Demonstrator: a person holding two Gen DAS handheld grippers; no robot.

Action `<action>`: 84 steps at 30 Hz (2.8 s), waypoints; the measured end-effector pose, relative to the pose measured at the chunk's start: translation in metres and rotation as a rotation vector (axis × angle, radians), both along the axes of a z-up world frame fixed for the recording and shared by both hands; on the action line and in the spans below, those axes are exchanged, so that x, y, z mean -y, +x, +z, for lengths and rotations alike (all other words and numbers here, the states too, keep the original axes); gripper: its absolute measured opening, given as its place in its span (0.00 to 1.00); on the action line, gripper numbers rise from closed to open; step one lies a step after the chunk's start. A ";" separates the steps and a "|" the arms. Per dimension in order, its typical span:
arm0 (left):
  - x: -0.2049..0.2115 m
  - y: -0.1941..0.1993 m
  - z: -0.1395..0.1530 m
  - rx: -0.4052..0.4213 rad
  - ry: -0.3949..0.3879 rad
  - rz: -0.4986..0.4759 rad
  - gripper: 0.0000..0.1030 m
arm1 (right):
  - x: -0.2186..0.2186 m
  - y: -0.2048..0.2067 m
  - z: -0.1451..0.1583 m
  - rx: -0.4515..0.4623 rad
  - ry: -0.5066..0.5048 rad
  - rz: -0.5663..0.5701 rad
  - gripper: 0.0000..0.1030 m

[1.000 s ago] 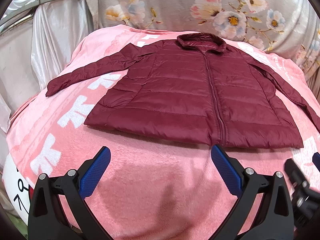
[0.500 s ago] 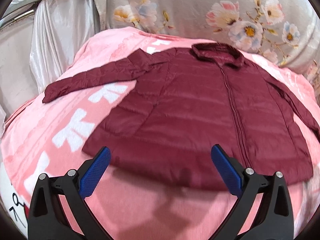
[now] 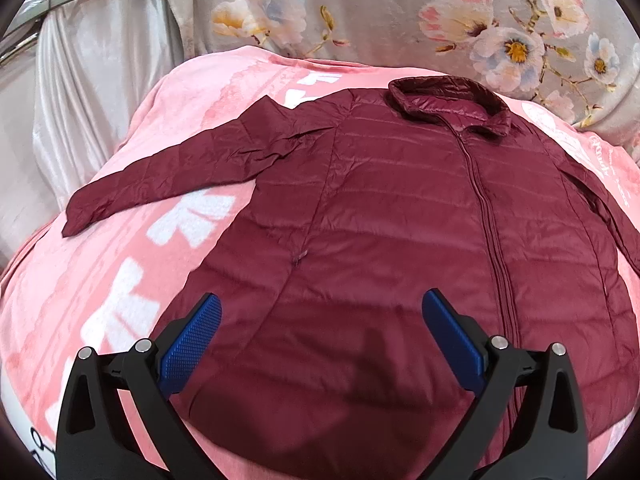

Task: Fold large clothes
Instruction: 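Grasp the jacket hem with the right tool while the left tool grasps the hem beside it, then lift the hem with both tools and fold it toward the collar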

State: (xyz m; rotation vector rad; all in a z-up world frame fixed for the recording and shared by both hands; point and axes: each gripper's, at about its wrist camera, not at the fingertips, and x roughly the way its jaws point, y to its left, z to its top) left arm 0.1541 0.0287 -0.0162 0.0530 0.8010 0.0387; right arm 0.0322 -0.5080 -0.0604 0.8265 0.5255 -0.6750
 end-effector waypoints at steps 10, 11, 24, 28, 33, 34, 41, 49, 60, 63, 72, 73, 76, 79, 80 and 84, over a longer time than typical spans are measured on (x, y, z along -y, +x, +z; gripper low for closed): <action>-0.023 0.033 0.001 0.018 0.019 0.085 0.95 | -0.032 0.080 0.114 0.049 -0.334 0.098 0.12; -0.027 0.036 0.000 0.013 0.015 0.099 0.95 | -0.064 0.099 0.133 0.066 -0.398 0.190 0.12; -0.082 0.041 -0.020 -0.070 -0.064 0.166 0.95 | -0.430 0.223 0.041 -0.118 -0.701 1.178 0.31; -0.094 0.049 -0.017 -0.075 -0.166 0.127 0.95 | -0.433 0.195 0.036 -0.098 -0.711 1.203 0.64; -0.085 0.076 -0.010 -0.114 -0.346 0.040 0.95 | -0.379 0.184 0.050 -0.078 -0.583 1.092 0.66; -0.080 0.084 -0.010 -0.135 -0.390 0.017 0.95 | -0.358 0.183 0.050 -0.084 -0.539 1.045 0.66; -0.037 0.141 -0.031 -0.258 -0.563 -0.066 0.91 | -0.204 0.179 0.036 -0.075 -0.208 0.705 0.67; -0.028 0.167 -0.041 -0.278 -0.531 -0.018 0.21 | -0.119 0.210 0.007 -0.040 0.042 0.592 0.54; -0.030 0.167 -0.029 -0.187 -0.379 -0.020 0.03 | -0.119 0.209 0.035 0.058 -0.150 0.559 0.01; -0.029 0.169 -0.056 -0.224 -0.373 -0.012 0.02 | -0.119 0.222 0.005 -0.070 -0.153 0.565 0.01; -0.016 0.155 -0.057 -0.132 -0.239 -0.029 0.03 | -0.127 0.230 -0.012 -0.169 -0.218 0.585 0.00; -0.009 0.155 -0.057 -0.122 -0.202 -0.032 0.04 | -0.130 0.231 -0.011 -0.191 -0.242 0.591 0.01; -0.004 0.152 -0.050 -0.121 -0.140 -0.050 0.10 | -0.140 0.224 -0.001 -0.257 -0.300 0.588 0.13; -0.007 0.134 -0.031 -0.090 -0.064 -0.064 0.31 | -0.157 0.199 0.022 -0.242 -0.369 0.570 0.22; -0.007 0.129 -0.023 -0.071 -0.049 -0.068 0.32 | -0.169 0.190 0.034 -0.201 -0.381 0.599 0.22; 0.014 0.123 0.019 -0.004 -0.082 -0.115 0.37 | -0.222 0.195 0.060 -0.125 -0.421 0.736 0.22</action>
